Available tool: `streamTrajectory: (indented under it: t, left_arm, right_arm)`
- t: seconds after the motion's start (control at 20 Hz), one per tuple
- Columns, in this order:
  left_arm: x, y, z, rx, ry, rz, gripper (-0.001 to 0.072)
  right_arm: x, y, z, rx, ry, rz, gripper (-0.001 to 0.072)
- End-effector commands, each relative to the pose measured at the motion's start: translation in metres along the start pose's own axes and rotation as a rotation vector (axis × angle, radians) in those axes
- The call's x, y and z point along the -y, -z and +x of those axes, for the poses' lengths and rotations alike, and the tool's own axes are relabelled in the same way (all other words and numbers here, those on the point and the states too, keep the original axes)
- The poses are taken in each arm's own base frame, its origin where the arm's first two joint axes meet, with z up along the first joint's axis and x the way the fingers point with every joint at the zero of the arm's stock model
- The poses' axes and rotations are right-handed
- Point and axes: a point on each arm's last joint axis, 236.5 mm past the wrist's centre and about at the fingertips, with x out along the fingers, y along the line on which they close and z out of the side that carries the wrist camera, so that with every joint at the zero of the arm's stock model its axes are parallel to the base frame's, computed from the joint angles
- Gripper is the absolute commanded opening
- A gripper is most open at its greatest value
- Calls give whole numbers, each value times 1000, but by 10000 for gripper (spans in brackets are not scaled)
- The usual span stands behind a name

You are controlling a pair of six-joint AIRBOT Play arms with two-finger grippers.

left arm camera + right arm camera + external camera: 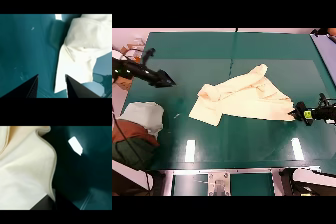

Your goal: Fold the shirts.

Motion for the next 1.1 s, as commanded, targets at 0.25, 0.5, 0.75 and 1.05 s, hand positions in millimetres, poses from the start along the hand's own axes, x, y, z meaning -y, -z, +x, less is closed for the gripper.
streamTrajectory:
  t: [0.25, 0.5, 0.75, 1.05]
  left_arm:
    - [37, 49, 146, -94, 10, 117, 410]
    - [51, 88, 165, -255, 58, 140, 407]
    - [67, 108, 126, -411, 133, 161, 27]
    - [80, 100, 69, -381, 136, 82, 29]
  right_arm:
    - [-9, 7, 26, -70, 7, -52, 10]
    - [-9, 7, 26, -71, 6, -53, 11]
    - [-10, 11, 25, -85, 3, -61, 10]
    - [-12, 15, 25, -104, -2, -64, 10]
